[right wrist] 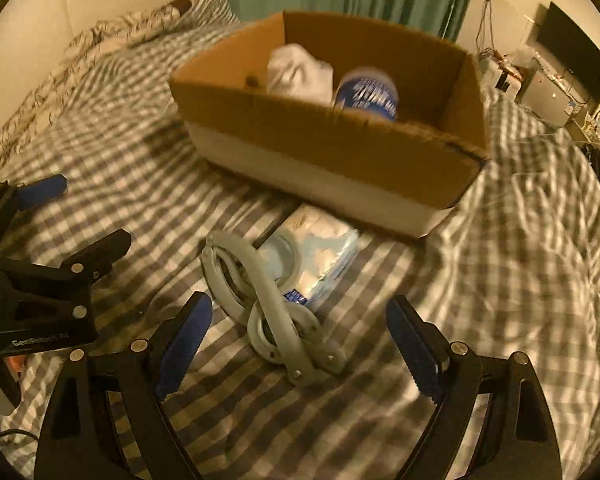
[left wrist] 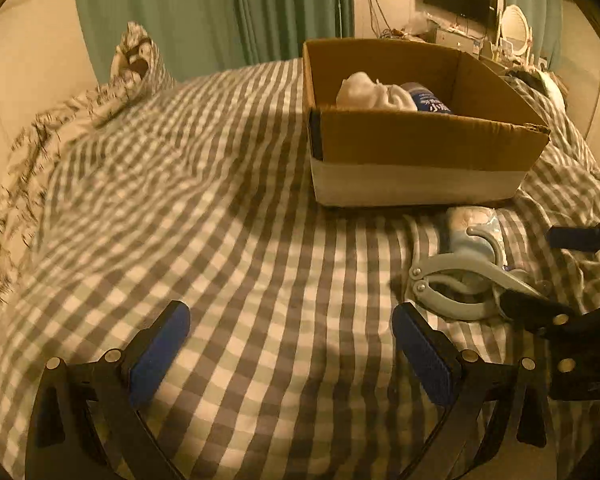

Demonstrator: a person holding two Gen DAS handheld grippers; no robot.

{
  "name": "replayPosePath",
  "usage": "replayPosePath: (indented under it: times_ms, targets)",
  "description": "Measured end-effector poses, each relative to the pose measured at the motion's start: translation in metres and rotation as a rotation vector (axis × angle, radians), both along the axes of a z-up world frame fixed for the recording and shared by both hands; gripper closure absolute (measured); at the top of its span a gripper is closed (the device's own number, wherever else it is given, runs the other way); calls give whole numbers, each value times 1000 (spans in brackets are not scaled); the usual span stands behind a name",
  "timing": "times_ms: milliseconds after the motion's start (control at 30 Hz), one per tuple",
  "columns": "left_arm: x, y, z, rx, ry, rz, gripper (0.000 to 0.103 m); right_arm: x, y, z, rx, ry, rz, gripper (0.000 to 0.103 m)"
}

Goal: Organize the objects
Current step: 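Grasp the grey clip hanger with the right tool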

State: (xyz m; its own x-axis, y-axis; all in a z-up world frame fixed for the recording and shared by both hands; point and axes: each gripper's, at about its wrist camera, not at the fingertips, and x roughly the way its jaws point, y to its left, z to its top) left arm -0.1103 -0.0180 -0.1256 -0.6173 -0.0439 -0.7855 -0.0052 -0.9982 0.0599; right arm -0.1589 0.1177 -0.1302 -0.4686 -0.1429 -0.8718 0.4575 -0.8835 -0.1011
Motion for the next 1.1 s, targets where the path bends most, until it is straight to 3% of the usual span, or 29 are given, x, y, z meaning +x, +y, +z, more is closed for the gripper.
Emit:
replayPosePath:
  times_ms: [167, 233, 400, 567, 767, 933, 1100]
  targets:
    - [0, -6, -6, 33, -12, 22, 0, -12, -13, -38, 66, -109, 7, 14]
    - [0, -6, -9, 25, -17, 22, 0, -10, -18, -45, 112, -106, 15, 19]
    - [2, -1, -12, -8, -19, 15, 0, 9, -27, -36, 121, -48, 67, 65]
    - [8, 0, -7, 5, -5, 20, 0, 27, -16, -13, 20, -8, 70, 88]
    - [9, 16, 4, -23, 18, -3, 0, 44, 19, 28, -81, 72, -15, 93]
    - [-3, 50, 6, 16, 1, -92, 0, 44, 51, 55, -162, 116, -117, 93]
    - [-21, 91, 7, -9, -13, -181, 0, 43, 75, 77, -186, 165, -158, 95]
